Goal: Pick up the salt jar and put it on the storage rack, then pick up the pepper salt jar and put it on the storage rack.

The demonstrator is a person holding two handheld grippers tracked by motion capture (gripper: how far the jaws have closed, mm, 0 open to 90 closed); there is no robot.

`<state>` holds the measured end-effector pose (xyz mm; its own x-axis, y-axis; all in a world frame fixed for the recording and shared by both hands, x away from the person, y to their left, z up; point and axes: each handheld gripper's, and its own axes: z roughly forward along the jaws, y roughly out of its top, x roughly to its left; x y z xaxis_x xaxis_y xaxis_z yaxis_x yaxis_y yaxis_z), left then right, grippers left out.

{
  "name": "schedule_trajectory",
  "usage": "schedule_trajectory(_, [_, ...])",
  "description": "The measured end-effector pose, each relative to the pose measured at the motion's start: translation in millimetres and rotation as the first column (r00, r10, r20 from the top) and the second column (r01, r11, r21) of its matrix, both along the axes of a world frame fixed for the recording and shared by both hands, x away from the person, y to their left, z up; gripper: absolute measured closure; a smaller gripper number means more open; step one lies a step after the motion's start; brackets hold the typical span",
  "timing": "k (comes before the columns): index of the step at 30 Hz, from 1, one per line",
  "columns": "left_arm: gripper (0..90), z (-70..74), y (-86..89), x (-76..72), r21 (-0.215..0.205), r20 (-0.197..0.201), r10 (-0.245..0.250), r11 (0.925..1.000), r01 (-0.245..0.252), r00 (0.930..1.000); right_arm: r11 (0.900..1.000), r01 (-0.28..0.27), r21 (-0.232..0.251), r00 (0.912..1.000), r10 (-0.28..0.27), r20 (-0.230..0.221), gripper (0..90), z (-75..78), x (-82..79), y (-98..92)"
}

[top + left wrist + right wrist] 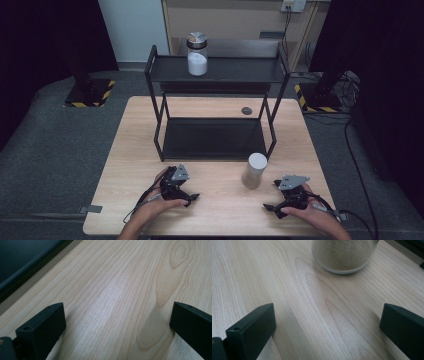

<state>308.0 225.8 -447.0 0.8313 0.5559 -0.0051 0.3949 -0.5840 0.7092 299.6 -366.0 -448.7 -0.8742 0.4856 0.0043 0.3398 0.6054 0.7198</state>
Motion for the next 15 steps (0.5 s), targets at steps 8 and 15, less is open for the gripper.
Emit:
schedule_trajectory(8, [0.0, 0.1, 0.1, 0.4, 0.001, 0.000, -0.004, 1.0000, 0.004, 1.0000, 1.000, 0.015, -0.001, 0.9999, -0.015, 0.000, 1.4, 0.2, -2.7, 1.0])
schedule_trajectory(15, [0.0, 0.1, 0.3, 0.4, 0.001, 0.000, -0.004, 1.0000, 0.004, 1.0000, 1.000, 0.016, -0.001, 0.9999, -0.016, -0.001, 1.6, 0.3, -2.6, 0.8])
